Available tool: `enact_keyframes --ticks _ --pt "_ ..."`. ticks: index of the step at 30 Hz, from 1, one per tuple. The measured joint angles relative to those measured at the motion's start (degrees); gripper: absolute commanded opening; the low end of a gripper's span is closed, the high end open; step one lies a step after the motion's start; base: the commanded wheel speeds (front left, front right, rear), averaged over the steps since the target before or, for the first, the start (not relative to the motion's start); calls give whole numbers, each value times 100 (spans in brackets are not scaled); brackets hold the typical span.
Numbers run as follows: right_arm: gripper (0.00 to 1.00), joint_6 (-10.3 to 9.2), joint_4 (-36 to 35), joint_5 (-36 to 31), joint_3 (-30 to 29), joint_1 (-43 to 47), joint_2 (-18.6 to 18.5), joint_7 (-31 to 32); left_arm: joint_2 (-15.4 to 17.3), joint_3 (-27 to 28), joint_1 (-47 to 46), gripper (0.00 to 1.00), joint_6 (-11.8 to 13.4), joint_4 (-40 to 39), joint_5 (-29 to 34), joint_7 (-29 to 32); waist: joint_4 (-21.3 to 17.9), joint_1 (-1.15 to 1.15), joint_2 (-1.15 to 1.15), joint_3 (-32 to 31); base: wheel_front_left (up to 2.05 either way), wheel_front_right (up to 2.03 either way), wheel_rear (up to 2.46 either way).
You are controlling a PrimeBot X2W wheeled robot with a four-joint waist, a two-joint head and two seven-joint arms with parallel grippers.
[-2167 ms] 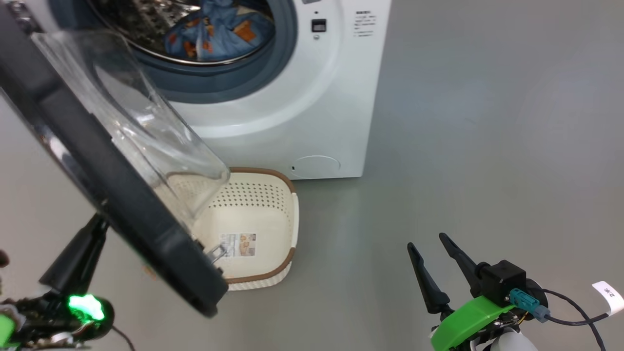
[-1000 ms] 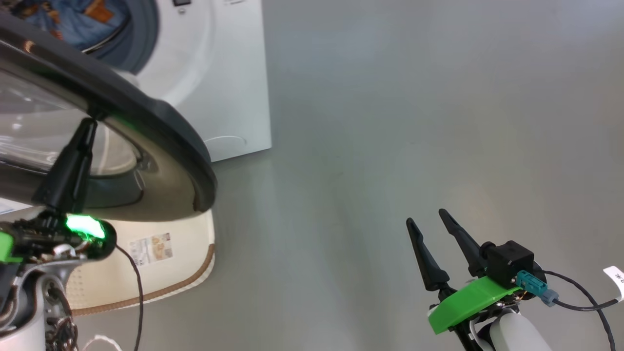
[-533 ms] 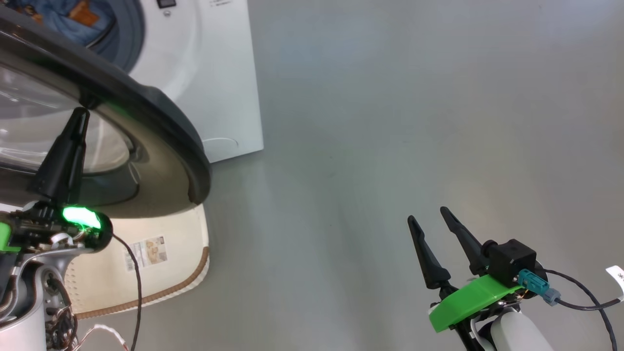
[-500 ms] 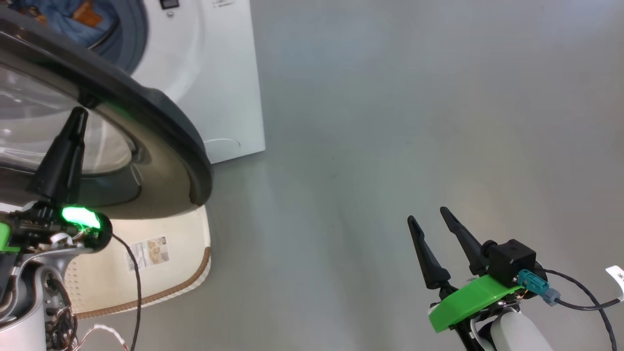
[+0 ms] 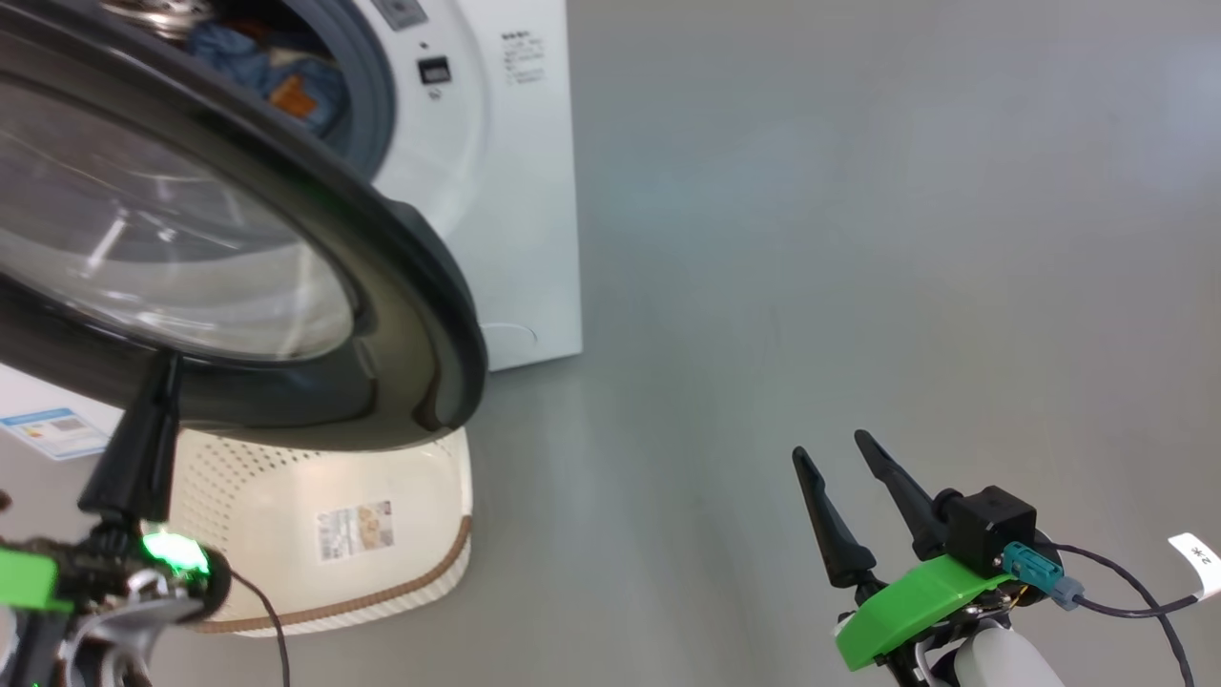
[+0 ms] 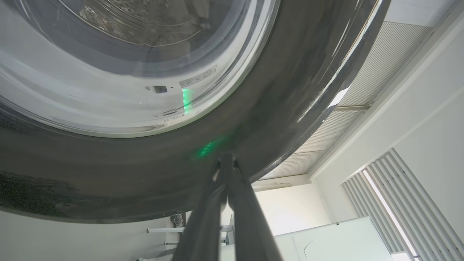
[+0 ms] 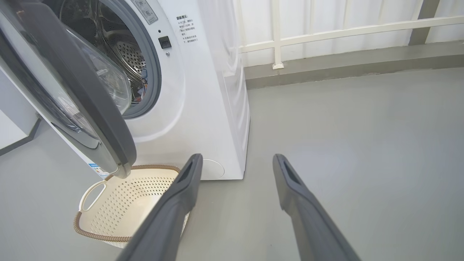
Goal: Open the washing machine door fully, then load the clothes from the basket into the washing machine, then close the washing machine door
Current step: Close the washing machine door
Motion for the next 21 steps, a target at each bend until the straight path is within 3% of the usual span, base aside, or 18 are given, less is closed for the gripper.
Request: enact_keyframes --ticks 18,19,20,21 --pt "100 0 67 58 105 212 1 0 8 -366 1311 0 0 -732 -422 -1358 354 0 0 -535 0 0 0" --pt "100 0 67 58 108 213 0 0 7 -375 1367 5 0 -760 -420 -1456 360 0 0 -548 0 0 0" --pt "100 0 67 58 111 213 0 0 8 -371 1409 40 0 -786 -406 -1572 367 0 0 -557 0 0 0" --pt "100 0 67 59 111 213 0 0 8 -366 1452 100 0 -821 -370 -1686 374 0 0 -563 0 0 0"
